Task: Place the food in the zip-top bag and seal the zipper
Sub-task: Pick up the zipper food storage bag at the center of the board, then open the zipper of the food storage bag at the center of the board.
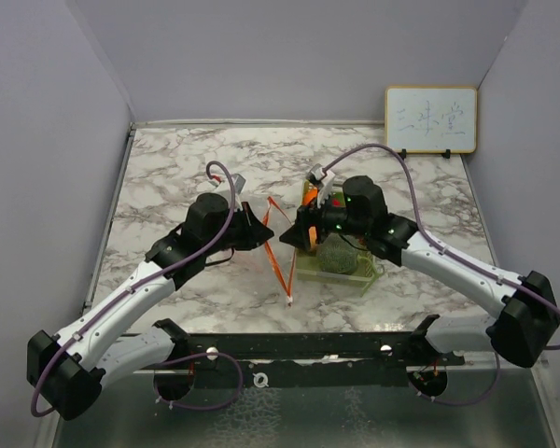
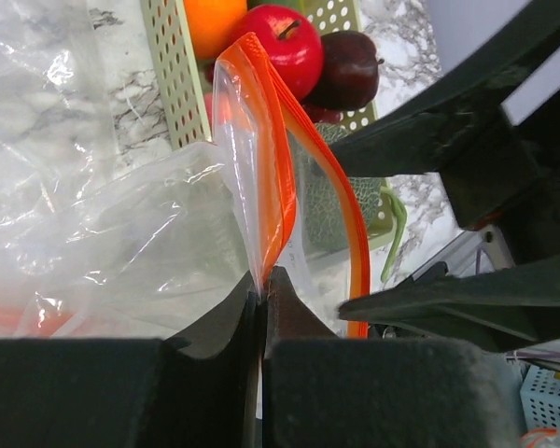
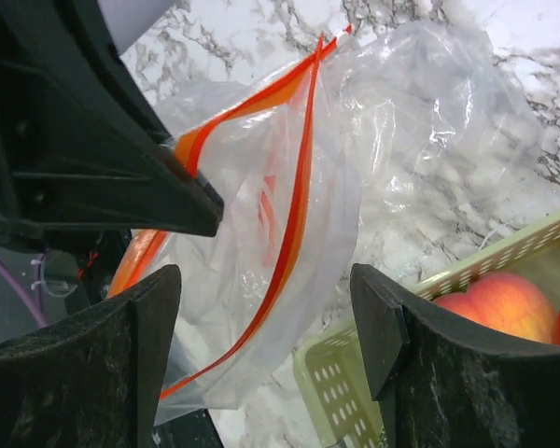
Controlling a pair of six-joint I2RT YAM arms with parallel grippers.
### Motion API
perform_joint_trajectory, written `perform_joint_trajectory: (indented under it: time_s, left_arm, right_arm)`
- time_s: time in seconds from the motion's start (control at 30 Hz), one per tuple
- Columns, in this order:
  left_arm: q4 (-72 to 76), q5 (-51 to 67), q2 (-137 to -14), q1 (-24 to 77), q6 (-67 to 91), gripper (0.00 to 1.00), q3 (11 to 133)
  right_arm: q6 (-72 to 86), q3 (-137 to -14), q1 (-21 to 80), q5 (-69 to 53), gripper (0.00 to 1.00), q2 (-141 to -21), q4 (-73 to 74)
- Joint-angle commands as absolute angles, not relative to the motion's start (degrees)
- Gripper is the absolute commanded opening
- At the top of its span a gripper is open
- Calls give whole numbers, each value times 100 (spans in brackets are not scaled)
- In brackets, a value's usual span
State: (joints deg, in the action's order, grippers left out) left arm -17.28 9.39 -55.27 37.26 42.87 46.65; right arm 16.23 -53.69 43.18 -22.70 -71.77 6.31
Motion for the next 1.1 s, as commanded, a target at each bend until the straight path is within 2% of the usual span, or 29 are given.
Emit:
perform_joint_trajectory:
  time_s: [0.0, 0.13, 0.2, 0.23, 0.3, 0.37, 0.4, 0.5, 0.6, 0.63, 0.67, 0.73, 0.77, 0.83, 0.93, 1.07]
  left_arm:
    - [-1222, 917, -5513, 3758, 4143, 0, 4804]
    - [-985, 1129, -5474, 3754, 4139, 0, 4863]
    - [-911, 1270, -5423, 3756, 4153, 0, 4897]
    - [-894, 1341, -5387, 3756, 4156, 0, 4922]
    - [-922, 1498, -5314, 3753, 4109, 0, 4994]
    - [-1256, 1490, -5176, 3757, 4020, 0, 5112]
    - [-1506, 1400, -5089, 3755, 3955, 0, 5172]
    - [-2451, 796, -4738, 3753, 3811, 0, 5298]
    - [-3454, -340, -4561, 3753, 3782, 0, 5429]
    - [-3660, -687, -4552, 3755, 3806, 4, 5451]
    - [-3738, -878, -4539, 3753, 3858, 13, 5445]
    - [-3402, -713, -4527, 3753, 3979, 26, 5290]
    - [-3056, -515, -4528, 3754, 4056, 35, 5162]
    - [-2420, -133, -4634, 3754, 4209, 60, 4977]
    - [-1889, 261, -5010, 3753, 4333, 78, 5029]
    - [-1370, 763, -5278, 3759, 4579, 98, 5060]
  right_arm:
    - [1790, -5572, 4447, -1889, 72, -7622, 494]
    - [1789, -5604, 4529, -1241, 64, -7806, 665]
    - [1796, -5648, 4558, -912, 56, -7875, 724]
    - [1815, -5663, 4567, -735, 50, -7894, 740]
    - [1934, -5696, 4578, -66, 29, -7918, 799]
    - [2202, -5709, 4579, 1106, 10, -7862, 977]
    - [2379, -5671, 4579, 1688, 5, -7798, 1033]
    - [2621, -5336, 4577, 3372, 2, -7425, 796]
    - [2604, -5035, 4579, 3916, 2, -7007, 521]
    - [2651, -4979, 4577, 3876, 2, -6893, 474]
    - [2655, -4896, 4579, 3729, 2, -6777, 357]
    - [2473, -4713, 4588, 3087, 2, -6606, -59]
    - [2411, -4639, 4592, 2671, 2, -6553, -275]
    - [2390, -4612, 4645, 2069, 2, -6547, -516]
    - [2393, -4692, 4853, 1727, 2, -6627, -688]
    - [2530, -4724, 4988, 1845, 2, -6683, -803]
